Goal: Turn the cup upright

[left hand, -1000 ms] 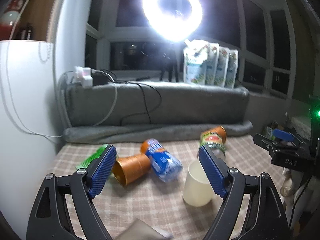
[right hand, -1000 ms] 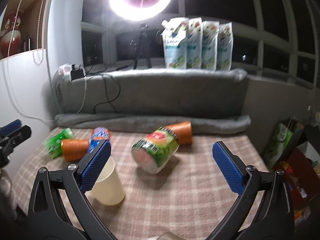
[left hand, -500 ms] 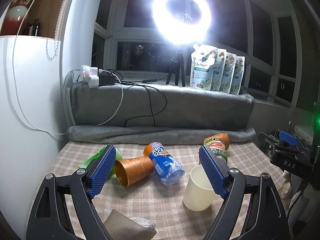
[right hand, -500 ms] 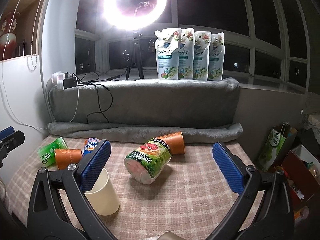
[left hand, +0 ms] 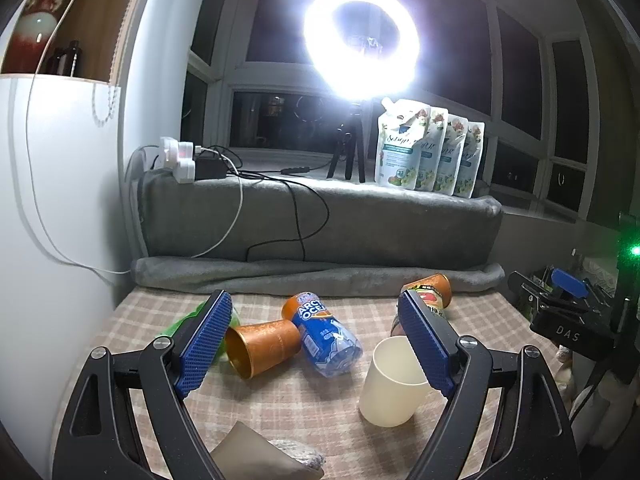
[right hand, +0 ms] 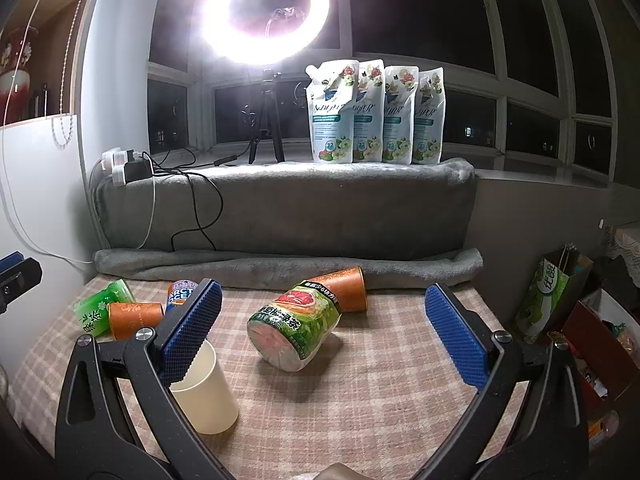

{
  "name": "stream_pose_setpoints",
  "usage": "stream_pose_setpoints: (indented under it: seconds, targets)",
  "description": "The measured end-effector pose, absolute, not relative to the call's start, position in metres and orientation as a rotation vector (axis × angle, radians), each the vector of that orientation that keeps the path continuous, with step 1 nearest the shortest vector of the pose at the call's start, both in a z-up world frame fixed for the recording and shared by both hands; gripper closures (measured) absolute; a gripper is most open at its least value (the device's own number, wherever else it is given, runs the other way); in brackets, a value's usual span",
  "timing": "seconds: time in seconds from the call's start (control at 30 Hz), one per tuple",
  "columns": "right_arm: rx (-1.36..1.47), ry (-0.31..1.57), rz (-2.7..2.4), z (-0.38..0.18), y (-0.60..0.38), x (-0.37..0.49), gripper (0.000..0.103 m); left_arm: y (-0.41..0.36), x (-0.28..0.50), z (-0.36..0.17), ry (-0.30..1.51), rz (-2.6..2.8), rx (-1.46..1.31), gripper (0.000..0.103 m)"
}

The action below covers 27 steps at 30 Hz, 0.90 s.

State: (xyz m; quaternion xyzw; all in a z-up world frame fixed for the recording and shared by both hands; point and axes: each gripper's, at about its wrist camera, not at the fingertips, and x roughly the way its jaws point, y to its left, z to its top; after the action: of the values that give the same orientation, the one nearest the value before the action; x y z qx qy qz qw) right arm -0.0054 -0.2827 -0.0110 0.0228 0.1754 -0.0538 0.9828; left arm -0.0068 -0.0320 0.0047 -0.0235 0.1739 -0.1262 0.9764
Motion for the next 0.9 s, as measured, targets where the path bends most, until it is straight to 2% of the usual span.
stream_pose_setpoints:
  seconds: [0.9]
  targets:
    - [0.039, 0.36, -0.107, -0.0151, -0.2826, -0.0054, 0.0, -0.0325, -0.005, 0.0068, 0.349, -0.252, -0.035, 0.018]
